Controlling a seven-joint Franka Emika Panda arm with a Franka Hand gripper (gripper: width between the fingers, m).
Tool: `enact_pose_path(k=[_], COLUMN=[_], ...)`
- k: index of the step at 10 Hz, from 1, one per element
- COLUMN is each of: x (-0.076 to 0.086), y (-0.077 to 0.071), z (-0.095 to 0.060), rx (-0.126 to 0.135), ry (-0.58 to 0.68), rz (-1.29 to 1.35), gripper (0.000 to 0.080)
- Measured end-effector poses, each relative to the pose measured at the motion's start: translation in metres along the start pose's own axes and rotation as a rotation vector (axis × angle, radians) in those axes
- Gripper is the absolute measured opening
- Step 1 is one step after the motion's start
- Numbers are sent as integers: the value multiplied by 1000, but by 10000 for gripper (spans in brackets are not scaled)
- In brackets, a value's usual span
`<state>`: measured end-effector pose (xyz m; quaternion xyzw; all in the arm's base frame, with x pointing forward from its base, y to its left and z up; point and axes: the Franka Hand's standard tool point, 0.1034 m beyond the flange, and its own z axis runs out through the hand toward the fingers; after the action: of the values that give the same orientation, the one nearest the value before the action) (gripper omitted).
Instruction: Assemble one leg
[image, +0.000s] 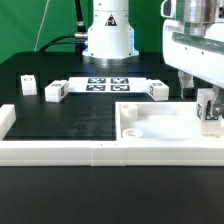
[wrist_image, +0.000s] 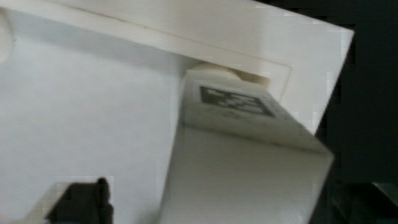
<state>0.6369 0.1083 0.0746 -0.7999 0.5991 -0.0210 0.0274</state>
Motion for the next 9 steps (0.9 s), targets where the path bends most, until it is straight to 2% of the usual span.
enact_pose_path(k=[1,2,4,7,9], x=[0,-1,-3,-14,-16], y=[0,-1,-1,-2,-7], z=[0,-1,-1,3,0], rx=[-9,-2,-4,-13,-23], ry=[-2,0,4,3,14], rz=[-134,-255,-510,-770,-1022], gripper=[641,647,649,649,649])
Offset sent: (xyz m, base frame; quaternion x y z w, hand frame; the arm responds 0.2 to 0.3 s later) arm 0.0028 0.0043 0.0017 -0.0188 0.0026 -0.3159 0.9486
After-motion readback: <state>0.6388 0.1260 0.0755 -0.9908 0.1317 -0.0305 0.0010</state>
